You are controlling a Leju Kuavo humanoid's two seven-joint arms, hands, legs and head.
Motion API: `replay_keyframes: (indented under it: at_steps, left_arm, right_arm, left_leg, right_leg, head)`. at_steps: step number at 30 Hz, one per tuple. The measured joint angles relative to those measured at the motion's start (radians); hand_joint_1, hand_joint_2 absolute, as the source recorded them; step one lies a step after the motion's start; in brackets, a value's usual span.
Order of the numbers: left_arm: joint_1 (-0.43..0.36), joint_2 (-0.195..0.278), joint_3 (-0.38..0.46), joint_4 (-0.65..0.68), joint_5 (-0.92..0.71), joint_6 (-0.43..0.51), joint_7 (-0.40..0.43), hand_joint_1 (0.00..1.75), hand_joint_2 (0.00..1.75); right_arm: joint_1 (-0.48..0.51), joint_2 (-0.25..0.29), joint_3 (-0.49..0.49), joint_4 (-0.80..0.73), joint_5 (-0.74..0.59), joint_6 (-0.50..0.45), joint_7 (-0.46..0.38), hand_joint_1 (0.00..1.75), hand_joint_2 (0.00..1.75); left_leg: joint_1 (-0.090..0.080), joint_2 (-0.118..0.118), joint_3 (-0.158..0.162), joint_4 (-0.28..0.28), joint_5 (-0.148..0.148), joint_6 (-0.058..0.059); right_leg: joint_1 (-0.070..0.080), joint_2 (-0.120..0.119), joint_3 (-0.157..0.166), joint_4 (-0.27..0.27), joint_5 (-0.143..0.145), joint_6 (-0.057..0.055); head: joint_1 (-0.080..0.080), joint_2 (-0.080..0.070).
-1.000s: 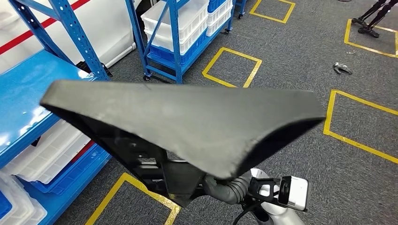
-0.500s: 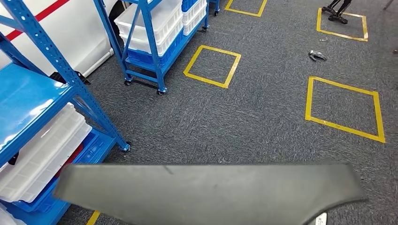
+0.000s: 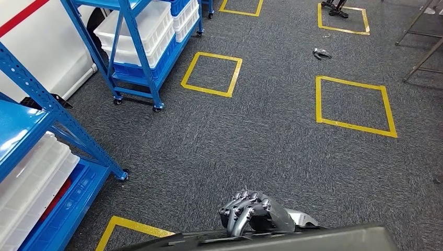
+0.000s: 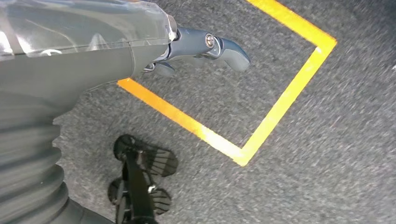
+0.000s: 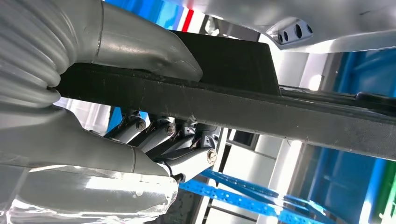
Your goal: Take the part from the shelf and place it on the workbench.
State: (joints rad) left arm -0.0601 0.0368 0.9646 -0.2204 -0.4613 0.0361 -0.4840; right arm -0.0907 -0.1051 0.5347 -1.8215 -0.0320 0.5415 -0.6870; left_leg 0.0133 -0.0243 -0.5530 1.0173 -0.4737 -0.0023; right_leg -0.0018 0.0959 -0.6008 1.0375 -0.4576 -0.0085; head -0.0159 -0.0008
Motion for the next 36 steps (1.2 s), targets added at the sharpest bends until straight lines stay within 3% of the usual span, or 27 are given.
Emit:
replay_keyframes:
  at_steps: [2,4,5,6,7,9,10,11,13,15,17,19,20,21,22,23,24,26,28,30,32,33,34,36]
  left_arm:
    - [-0.003,0.002,0.004,-0.003,-0.001,-0.004,-0.004,0.0,1.75]
    - [-0.001,0.006,0.007,-0.006,-0.003,-0.005,-0.006,0.0,1.75]
    - [0.0,0.008,0.008,-0.006,-0.006,-0.004,-0.006,0.0,1.75]
    - [0.0,0.01,0.009,-0.006,-0.009,-0.003,-0.007,0.0,1.75]
    - [0.0,0.012,0.01,-0.007,-0.013,-0.001,-0.007,0.0,1.75]
    - [-0.002,0.015,0.01,-0.008,-0.022,0.005,-0.009,0.0,1.75]
    - [-0.003,0.016,0.01,-0.009,-0.026,0.007,-0.01,0.0,1.75]
    - [-0.003,0.018,0.01,-0.01,-0.028,0.009,-0.011,0.0,1.75]
    - [-0.002,0.025,0.01,-0.011,-0.035,0.009,-0.013,0.0,1.75]
    - [-0.004,0.035,0.01,-0.013,-0.043,0.006,-0.016,0.0,1.75]
    - [-0.008,0.046,0.01,-0.015,-0.047,0.002,-0.021,0.0,1.75]
    - [-0.008,0.059,0.01,-0.016,-0.048,-0.003,-0.024,0.0,1.75]
    - [-0.007,0.065,0.01,-0.016,-0.049,-0.005,-0.025,0.0,1.75]
    - [-0.005,0.071,0.01,-0.016,-0.049,-0.007,-0.025,0.0,1.75]
    - [-0.004,0.075,0.011,-0.017,-0.05,-0.008,-0.025,0.0,1.75]
    - [-0.005,0.08,0.012,-0.017,-0.051,-0.008,-0.025,0.0,1.75]
    - [-0.006,0.084,0.012,-0.018,-0.053,-0.007,-0.023,0.0,1.75]
    - [-0.01,0.091,0.013,-0.019,-0.055,-0.005,-0.021,0.0,1.75]
    - [-0.014,0.097,0.015,-0.021,-0.056,-0.004,-0.019,0.0,1.75]
    - [-0.018,0.098,0.015,-0.021,-0.058,-0.003,-0.018,0.0,1.75]
    - [-0.023,0.098,0.015,-0.021,-0.061,-0.004,-0.02,0.0,1.75]
    - [-0.024,0.097,0.015,-0.021,-0.062,-0.004,-0.021,0.0,1.75]
    - [-0.024,0.097,0.015,-0.021,-0.062,-0.004,-0.022,0.0,1.75]
    - [-0.021,0.096,0.015,-0.021,-0.062,-0.007,-0.022,0.0,1.75]
  right_arm:
    - [-0.021,0.0,0.012,0.002,-0.004,-0.003,0.01,1.57,1.75]
    - [-0.04,0.003,0.025,0.006,-0.011,-0.011,0.017,1.57,1.75]
    - [-0.045,0.004,0.031,0.009,-0.014,-0.017,0.019,1.57,1.75]
    - [-0.047,0.006,0.036,0.011,-0.017,-0.023,0.018,1.57,1.75]
    - [-0.047,0.007,0.039,0.012,-0.018,-0.028,0.016,1.57,1.75]
    - [-0.049,0.008,0.044,0.013,-0.021,-0.035,0.008,1.57,1.75]
    - [-0.052,0.009,0.045,0.013,-0.023,-0.037,0.003,1.57,1.75]
    - [-0.056,0.009,0.046,0.013,-0.025,-0.037,-0.001,1.57,1.75]
    - [-0.062,0.012,0.047,0.013,-0.03,-0.04,-0.006,1.57,1.75]
    - [-0.064,0.016,0.047,0.012,-0.032,-0.047,-0.007,1.57,1.75]
    - [-0.064,0.022,0.047,0.011,-0.031,-0.052,-0.007,1.57,1.75]
    - [-0.064,0.031,0.047,0.008,-0.03,-0.048,-0.007,1.57,1.75]
    - [-0.064,0.035,0.047,0.007,-0.029,-0.042,-0.007,1.57,1.75]
    - [-0.063,0.038,0.047,0.007,-0.028,-0.034,-0.007,1.57,1.75]
    - [-0.062,0.04,0.047,0.006,-0.026,-0.026,-0.007,1.57,1.75]
    - [-0.062,0.042,0.048,0.006,-0.023,-0.019,-0.007,1.57,1.75]
    - [-0.062,0.043,0.048,0.006,-0.02,-0.013,-0.007,1.57,1.75]
    - [-0.063,0.047,0.048,0.005,-0.017,-0.003,-0.007,1.57,1.75]
    - [-0.065,0.051,0.048,0.005,-0.017,0.004,-0.007,1.57,1.75]
    - [-0.064,0.053,0.049,0.005,-0.018,0.009,-0.007,1.57,1.75]
    - [-0.064,0.053,0.049,0.005,-0.019,0.015,-0.007,1.57,1.75]
    - [-0.064,0.053,0.049,0.006,-0.018,0.016,-0.007,1.57,1.75]
    - [-0.063,0.053,0.049,0.007,-0.018,0.018,-0.007,1.57,1.75]
    - [-0.062,0.053,0.049,0.012,-0.017,0.018,-0.007,1.57,1.75]
  left_leg:
    - [0.003,0.016,0.0,-0.009,0.008,0.014]
    - [0.001,0.033,-0.001,-0.012,0.011,0.02]
    - [0.0,0.043,-0.002,-0.012,0.01,0.022]
    - [-0.001,0.051,-0.002,-0.012,0.01,0.022]
    - [-0.001,0.059,-0.002,-0.012,0.009,0.022]
    - [-0.001,0.074,0.002,-0.012,0.006,0.019]
    - [-0.002,0.081,0.005,-0.012,0.004,0.016]
    - [-0.004,0.088,0.007,-0.011,0.002,0.012]
    - [-0.008,0.104,0.009,-0.011,-0.001,0.002]
    - [-0.009,0.12,0.011,-0.011,-0.005,-0.01]
    - [-0.005,0.098,0.004,0.014,-0.027,-0.021]
    - [-0.002,0.053,-0.041,0.12,-0.086,-0.028]
    - [-0.002,0.041,-0.074,0.189,-0.116,-0.03]
    - [-0.002,0.035,-0.104,0.25,-0.136,-0.032]
    - [-0.001,0.033,-0.119,0.276,-0.135,-0.033]
    - [0.0,0.032,-0.115,0.262,-0.112,-0.034]
    - [0.002,0.028,-0.095,0.211,-0.075,-0.035]
    - [0.009,-0.004,-0.039,0.078,-0.015,-0.035]
    - [0.011,-0.028,-0.014,0.017,-0.003,-0.028]
    - [0.01,-0.016,-0.013,0.013,-0.002,-0.016]
    - [0.011,0.0,-0.012,0.009,0.002,-0.003]
    - [0.011,0.009,-0.012,0.007,0.004,0.003]
    - [0.009,0.017,-0.012,0.007,0.004,0.007]
    - [0.006,0.037,-0.013,0.007,0.002,0.01]
  right_leg:
    - [0.001,-0.031,-0.019,0.039,-0.029,0.01]
    - [-0.002,-0.071,-0.072,0.152,-0.091,0.019]
    - [-0.005,-0.081,-0.101,0.215,-0.117,0.023]
    - [-0.007,-0.085,-0.12,0.257,-0.129,0.026]
    - [-0.009,-0.088,-0.122,0.263,-0.119,0.027]
    - [-0.01,-0.103,-0.069,0.166,-0.059,0.024]
    - [-0.006,-0.125,-0.032,0.094,-0.031,0.018]
    - [-0.001,-0.145,-0.004,0.037,-0.013,0.012]
    - [0.01,-0.166,0.015,-0.01,-0.01,0.001]
    - [0.01,-0.146,0.012,-0.015,-0.006,-0.008]
    - [0.005,-0.128,0.015,-0.023,-0.001,-0.019]
    - [0.001,-0.11,0.018,-0.027,0.002,-0.027]
    - [0.001,-0.1,0.018,-0.026,0.002,-0.03]
    - [0.001,-0.088,0.018,-0.025,0.002,-0.031]
    - [0.001,-0.076,0.018,-0.023,0.002,-0.031]
    - [0.0,-0.064,0.019,-0.021,0.001,-0.03]
    - [-0.001,-0.053,0.019,-0.017,-0.001,-0.028]
    - [-0.001,-0.031,0.015,-0.006,-0.006,-0.021]
    - [0.0,-0.013,0.005,0.002,-0.006,-0.011]
    - [-0.001,0.001,-0.002,0.003,-0.004,-0.001]
    - [-0.001,-0.022,-0.014,0.027,-0.021,0.008]
    - [-0.001,-0.044,-0.03,0.064,-0.045,0.013]
    - [-0.001,-0.066,-0.055,0.119,-0.075,0.017]
    - [-0.003,-0.086,-0.114,0.242,-0.129,0.021]
  head:
    - [0.003,0.0]
    - [0.006,0.0]
    - [0.007,0.0]
    - [0.007,0.0]
    - [0.007,0.0]
    - [0.007,0.0]
    - [0.007,0.0]
    - [0.007,0.0]
    - [0.006,0.0]
    - [0.006,0.0]
    - [0.006,0.0]
    - [0.005,0.0]
    - [0.004,0.0]
    - [0.004,0.0]
    - [0.004,0.0]
    - [0.004,0.0]
    - [0.004,0.0]
    - [0.004,0.0]
    - [0.004,0.0]
    - [0.004,0.0]
    - [0.005,0.0]
    - [0.006,0.0]
    - [0.007,0.0]
    - [0.007,0.0]
